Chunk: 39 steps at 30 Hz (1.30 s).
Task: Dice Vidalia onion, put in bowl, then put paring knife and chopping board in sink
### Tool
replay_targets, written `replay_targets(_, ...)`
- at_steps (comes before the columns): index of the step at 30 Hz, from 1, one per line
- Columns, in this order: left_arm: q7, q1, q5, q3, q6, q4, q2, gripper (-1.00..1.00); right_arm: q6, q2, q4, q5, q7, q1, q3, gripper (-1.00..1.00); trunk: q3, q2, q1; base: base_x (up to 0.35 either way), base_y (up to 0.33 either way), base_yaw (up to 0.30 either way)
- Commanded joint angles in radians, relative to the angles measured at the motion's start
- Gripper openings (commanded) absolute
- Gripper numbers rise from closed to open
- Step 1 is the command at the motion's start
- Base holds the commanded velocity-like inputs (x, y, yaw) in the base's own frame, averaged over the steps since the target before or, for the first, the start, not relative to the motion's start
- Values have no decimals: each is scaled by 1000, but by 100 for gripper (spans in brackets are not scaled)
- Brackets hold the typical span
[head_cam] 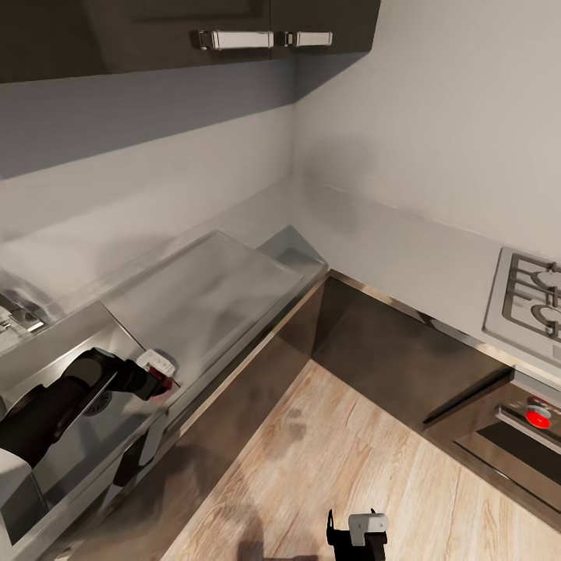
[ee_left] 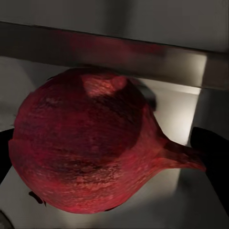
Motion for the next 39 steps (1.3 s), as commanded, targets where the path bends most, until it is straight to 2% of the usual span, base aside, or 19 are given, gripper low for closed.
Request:
replay_targets(1,-4,-2,7,-1,2,-12,1,-100,-2,0,1,-4,-6,-1,8,100,-1,-2,1,0,0,0)
replay_targets(16,-2,-2,8,3,9,-80,27,-100,-2,0,1,-4,-6,-1,8,100,-1,-2,1,0,0,0)
replay_targets(26,-2,-2,8,4,10,-88,28,-100,-2,0,1,-4,-6,-1,8,100,-1,-2,1,-96,0,0)
replay_targets(30,-2,-2,8,5,10,-100,37,-100,-2,0,1,-4,-6,-1,8,100,-1,-2,1,-304,0,0)
replay_targets(37,-2,-2,9,8,11,-155,71,-100,-2,0,1,-4,-6,-1,8,100,-1,-2,1,-64,0,0)
replay_targets(39,-2,-2,11,28,12,-170,83,-100,-2,0,1,-4,-6,-1,8,100,-1,-2,1,-7,0,0)
